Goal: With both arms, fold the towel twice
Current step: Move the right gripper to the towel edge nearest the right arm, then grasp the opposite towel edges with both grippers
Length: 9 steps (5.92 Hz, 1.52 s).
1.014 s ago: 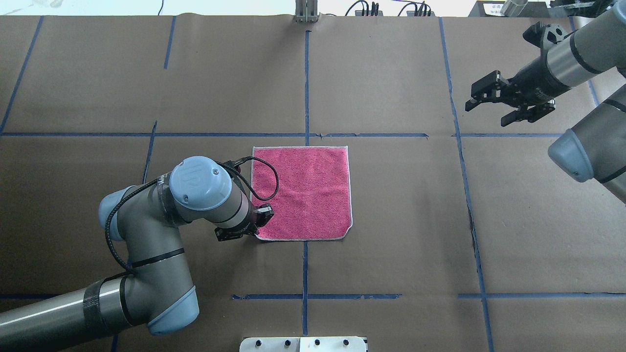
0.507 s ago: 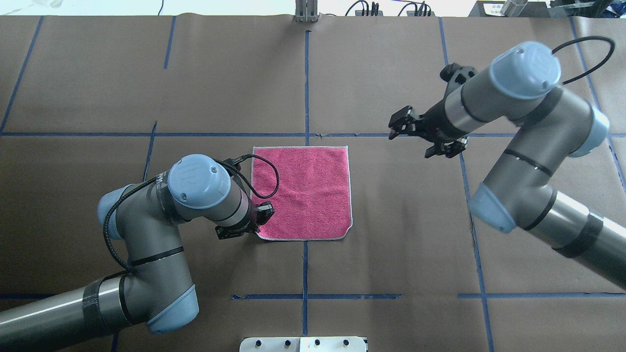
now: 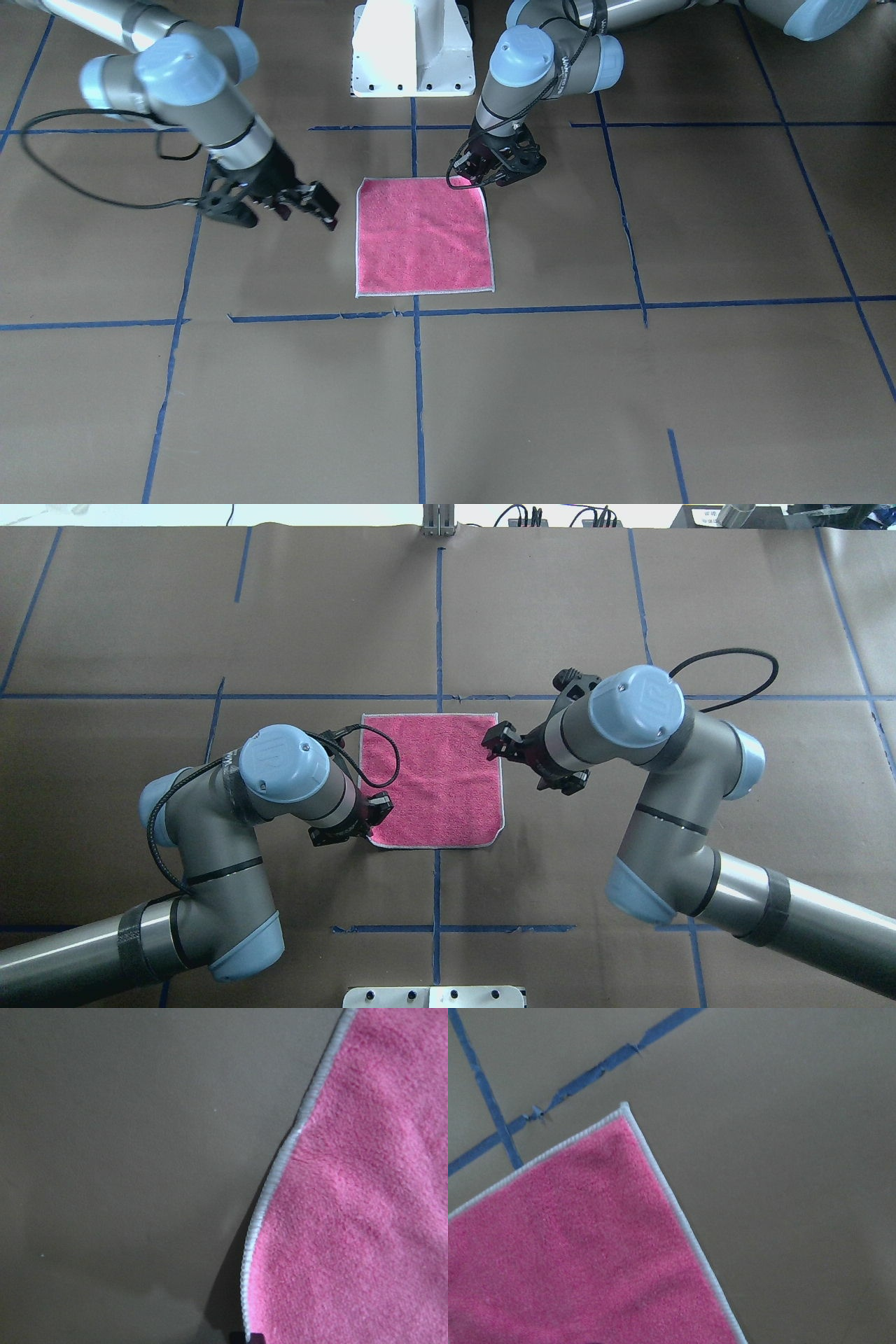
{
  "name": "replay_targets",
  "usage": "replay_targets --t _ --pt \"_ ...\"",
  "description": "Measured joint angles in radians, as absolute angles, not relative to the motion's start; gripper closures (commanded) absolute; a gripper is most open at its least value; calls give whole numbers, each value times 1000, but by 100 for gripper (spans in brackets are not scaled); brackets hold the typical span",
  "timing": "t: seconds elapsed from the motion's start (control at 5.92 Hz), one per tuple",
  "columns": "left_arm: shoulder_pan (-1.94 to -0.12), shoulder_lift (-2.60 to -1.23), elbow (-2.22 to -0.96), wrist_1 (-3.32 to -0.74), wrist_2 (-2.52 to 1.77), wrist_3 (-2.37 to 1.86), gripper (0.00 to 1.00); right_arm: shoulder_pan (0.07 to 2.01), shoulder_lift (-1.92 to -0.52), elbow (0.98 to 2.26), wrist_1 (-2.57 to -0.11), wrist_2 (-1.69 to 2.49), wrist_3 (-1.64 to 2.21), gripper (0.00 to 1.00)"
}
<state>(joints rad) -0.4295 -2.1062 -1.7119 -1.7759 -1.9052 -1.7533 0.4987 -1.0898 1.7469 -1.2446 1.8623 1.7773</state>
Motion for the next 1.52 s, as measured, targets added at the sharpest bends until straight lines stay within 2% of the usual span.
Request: replay_targets --t 0.34,0.51,0.68,1.01,1.18,1.52 --pt "-429 -2106 -1712 -1781 -1905 -1753 100 417 -1038 1738 -1372 1778 1806 4" --pt "-430 -2106 -1712 -1782 -1905 -1753 100 389 -1033 1724 -1393 1749 1807 10" --pt "-430 -2106 -1712 -1782 -1905 -1753 100 376 -1032 1715 -1410 1739 1807 24" --pt "-430 -2106 -1712 -1784 -1905 -1753 100 368 -1033 1715 -1437 1735 1816 65" --pt "-430 -2106 -1712 -1784 -1905 -1753 100 368 -1033 1719 -1441 1735 1820 75" --pt "-429 -2106 -1712 -1784 -1905 -1753 100 366 -1032 1723 -1442 1738 1821 84"
